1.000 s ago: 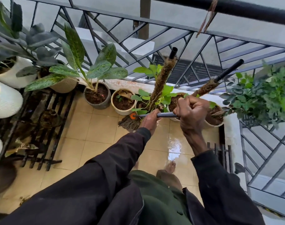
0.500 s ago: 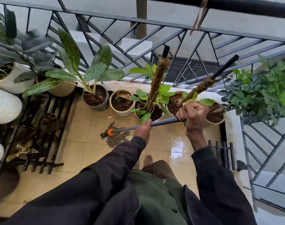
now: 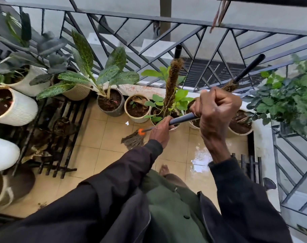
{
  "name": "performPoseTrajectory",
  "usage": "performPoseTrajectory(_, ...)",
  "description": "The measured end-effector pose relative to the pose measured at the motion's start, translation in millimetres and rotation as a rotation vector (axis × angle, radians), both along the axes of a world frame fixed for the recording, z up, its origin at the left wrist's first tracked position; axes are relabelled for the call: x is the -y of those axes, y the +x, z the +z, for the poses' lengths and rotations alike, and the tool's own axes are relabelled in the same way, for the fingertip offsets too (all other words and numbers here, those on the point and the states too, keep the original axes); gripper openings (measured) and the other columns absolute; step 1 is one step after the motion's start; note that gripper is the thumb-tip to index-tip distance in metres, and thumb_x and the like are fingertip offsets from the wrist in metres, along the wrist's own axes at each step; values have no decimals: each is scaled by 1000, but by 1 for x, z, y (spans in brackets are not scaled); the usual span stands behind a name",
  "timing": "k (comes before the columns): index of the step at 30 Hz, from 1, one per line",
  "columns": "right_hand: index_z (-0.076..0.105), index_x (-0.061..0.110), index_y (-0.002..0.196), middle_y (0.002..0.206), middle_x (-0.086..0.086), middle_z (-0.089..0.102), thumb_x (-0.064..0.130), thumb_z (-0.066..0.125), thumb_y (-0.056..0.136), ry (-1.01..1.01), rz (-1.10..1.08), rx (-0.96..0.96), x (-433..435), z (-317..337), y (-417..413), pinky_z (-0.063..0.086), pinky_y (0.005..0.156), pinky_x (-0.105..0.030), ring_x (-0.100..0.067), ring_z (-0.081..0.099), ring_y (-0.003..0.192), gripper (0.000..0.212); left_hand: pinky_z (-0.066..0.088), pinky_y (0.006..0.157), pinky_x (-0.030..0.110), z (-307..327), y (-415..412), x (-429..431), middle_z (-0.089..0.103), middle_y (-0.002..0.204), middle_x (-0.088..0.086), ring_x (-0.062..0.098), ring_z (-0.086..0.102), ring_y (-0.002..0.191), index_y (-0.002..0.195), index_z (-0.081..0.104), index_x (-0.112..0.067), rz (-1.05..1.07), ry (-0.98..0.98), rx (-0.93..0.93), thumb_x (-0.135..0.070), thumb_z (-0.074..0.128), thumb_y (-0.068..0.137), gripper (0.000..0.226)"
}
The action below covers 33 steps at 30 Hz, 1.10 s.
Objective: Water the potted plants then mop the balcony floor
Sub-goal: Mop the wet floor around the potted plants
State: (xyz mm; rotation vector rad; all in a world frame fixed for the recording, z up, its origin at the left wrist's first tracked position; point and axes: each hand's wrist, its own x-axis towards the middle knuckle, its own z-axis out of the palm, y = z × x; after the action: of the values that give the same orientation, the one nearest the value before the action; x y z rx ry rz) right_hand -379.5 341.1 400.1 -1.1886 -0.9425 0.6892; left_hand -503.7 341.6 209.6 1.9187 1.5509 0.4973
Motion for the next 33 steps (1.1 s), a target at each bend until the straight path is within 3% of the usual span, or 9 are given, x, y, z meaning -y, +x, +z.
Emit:
performPoseTrajectory(3,48,10,55,48,-7,41,-2,57,91,58,2,86,-3,-17,-11,38,37,-44,-32,43,39,38,58,74,50,-6,5,-18,71,105,21,40,70,87,122,60,-5,-20,-1,52,2,57,95,27)
performPoseTrajectory(7,42,0,52,46,-16,39,4,57,93,24,8,128,-2,-44,-19,36,36,-47,-34,42,39,44,59,70,49,-27,-10,-29,71,103,19,39,69,82,117,44,-28,-113,8,61,9,60,88,49)
performPoseTrajectory(9,44,-3,52,45,-16,41,7,58,92,-32,-29,154,-14,-44,-17,37,35,-48,-35,44,38,44,59,70,49,-31,-13,-37,70,106,20,40,68,83,119,41,-29,-132,17,64,6,59,90,50)
performPoseTrajectory(12,46,9,52,47,-1,41,2,58,87,-76,-65,78,-39,-30,-10,38,36,-38,-24,42,39,38,51,76,46,-22,-4,-53,65,121,23,41,65,100,137,47,-17,-135,-79,57,-8,54,101,37)
performPoseTrajectory(15,43,25,51,45,6,35,-3,56,86,-77,-104,-21,-53,-24,-7,38,45,-23,-14,36,40,47,38,69,41,-8,3,-64,64,113,23,41,64,99,131,49,-5,-144,-118,-40,-13,47,106,27)
performPoseTrajectory(18,41,20,53,43,14,35,-8,51,88,-74,-102,-72,-46,-29,-16,37,45,-19,-11,34,36,46,43,72,44,-4,-8,-55,65,116,21,39,66,99,137,49,-7,-145,-100,-128,-13,45,107,32)
performPoseTrajectory(27,48,30,55,47,16,39,-3,50,92,-237,-72,-160,6,-78,-103,37,47,-21,-9,36,40,50,53,79,52,-68,-123,-20,62,118,22,44,66,96,135,56,-3,-124,-123,-155,11,53,93,44)
performPoseTrajectory(29,44,18,56,47,14,40,-4,49,91,-273,-73,-165,18,-90,-128,39,46,-23,-8,37,41,42,54,77,51,-71,-152,-13,63,115,23,42,66,93,130,58,-2,-112,-126,-173,11,53,94,39)
performPoseTrajectory(33,45,15,56,49,9,44,8,57,90,-368,-47,-201,37,-109,-182,45,50,-29,-11,42,45,36,56,83,52,-85,-215,7,64,117,23,41,66,101,130,57,-2,-83,-129,-239,18,49,89,46)
